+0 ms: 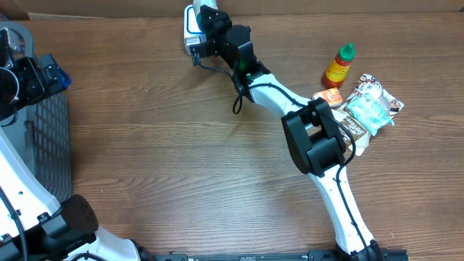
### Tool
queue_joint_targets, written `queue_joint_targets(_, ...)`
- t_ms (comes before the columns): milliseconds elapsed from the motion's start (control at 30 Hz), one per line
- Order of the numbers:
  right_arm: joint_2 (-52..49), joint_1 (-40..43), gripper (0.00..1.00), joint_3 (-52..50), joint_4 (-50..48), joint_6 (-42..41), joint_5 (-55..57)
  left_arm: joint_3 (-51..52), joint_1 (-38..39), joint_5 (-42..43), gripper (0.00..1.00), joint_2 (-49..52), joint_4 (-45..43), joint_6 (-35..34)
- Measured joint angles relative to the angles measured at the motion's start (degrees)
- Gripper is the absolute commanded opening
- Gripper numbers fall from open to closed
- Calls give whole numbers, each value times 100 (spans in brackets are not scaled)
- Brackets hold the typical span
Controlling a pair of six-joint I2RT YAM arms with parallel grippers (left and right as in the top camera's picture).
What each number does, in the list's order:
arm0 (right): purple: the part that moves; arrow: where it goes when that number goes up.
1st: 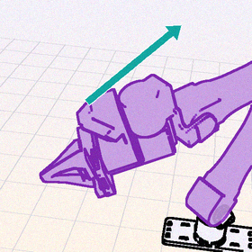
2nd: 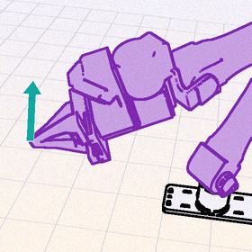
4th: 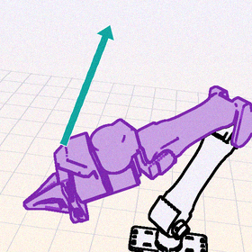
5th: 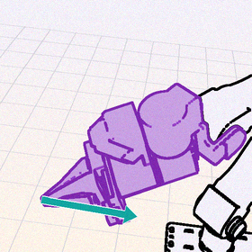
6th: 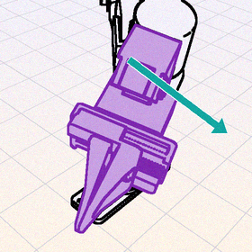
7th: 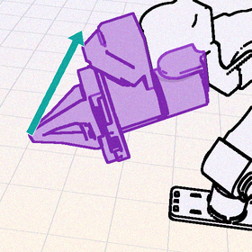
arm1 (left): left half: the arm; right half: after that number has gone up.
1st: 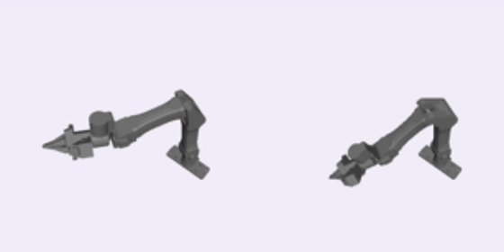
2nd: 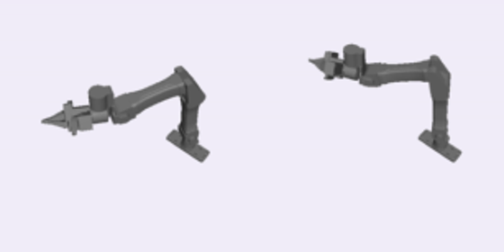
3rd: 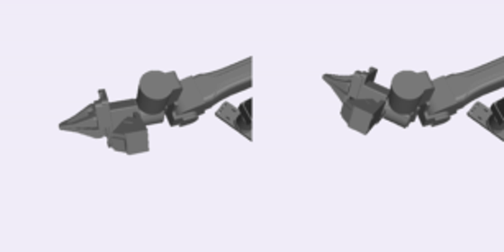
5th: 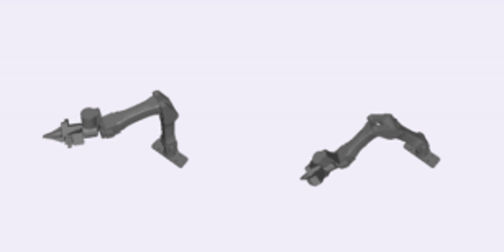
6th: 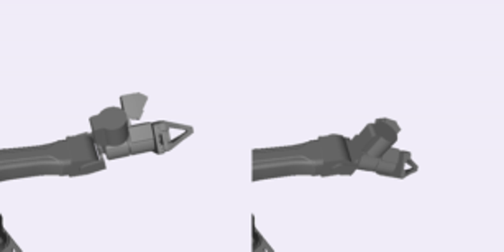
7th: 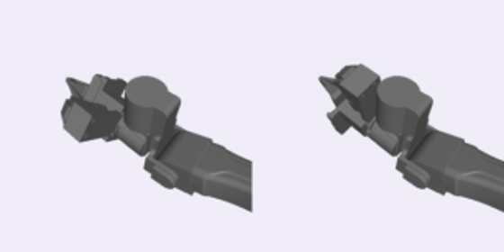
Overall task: Scan the item barcode
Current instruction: 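Hold the jar's label in front of the scanner with the right gripper, then carry the jar right and set it down beside the packets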
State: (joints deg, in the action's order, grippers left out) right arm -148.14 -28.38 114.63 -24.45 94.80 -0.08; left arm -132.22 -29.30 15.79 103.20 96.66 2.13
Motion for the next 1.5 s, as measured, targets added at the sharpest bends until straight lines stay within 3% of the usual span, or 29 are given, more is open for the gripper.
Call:
queue_joint_targets(133,186,-13,51,-9,916,-868,-74,0,0,2,100,0,-2,0)
queue_joint_targets(367,1803,-15,48,-68,2793,-3722,-160,0,0,0,100,0,-2,0)
queue_joint_targets(500,3241,-17,45,-28,4258,-5403,-179,0,0,0,100,0,-2,0)
queue_joint_targets(633,4321,-15,46,144,6325,-6778,-380,0,0,-2,100,0,-2,0)
queue_joint_targets(767,4520,-15,46,199,8437,-7455,-533,0,0,0,100,0,-2,0)
queue_joint_targets(900,3895,11,46,85,10137,-7932,-568,0,0,-2,100,0,-2,0)
queue_joint_targets(1067,3136,151,45,-212,10620,-8244,-531,0,0,0,100,0,-2,0)
queue_joint_targets(1400,2726,1410,43,-1318,10126,-8872,96,0,0,0,100,0,0,0)
queue_joint_targets(1500,2721,1980,57,-1521,10177,-8948,199,0,0,0,99,0,-2,0)
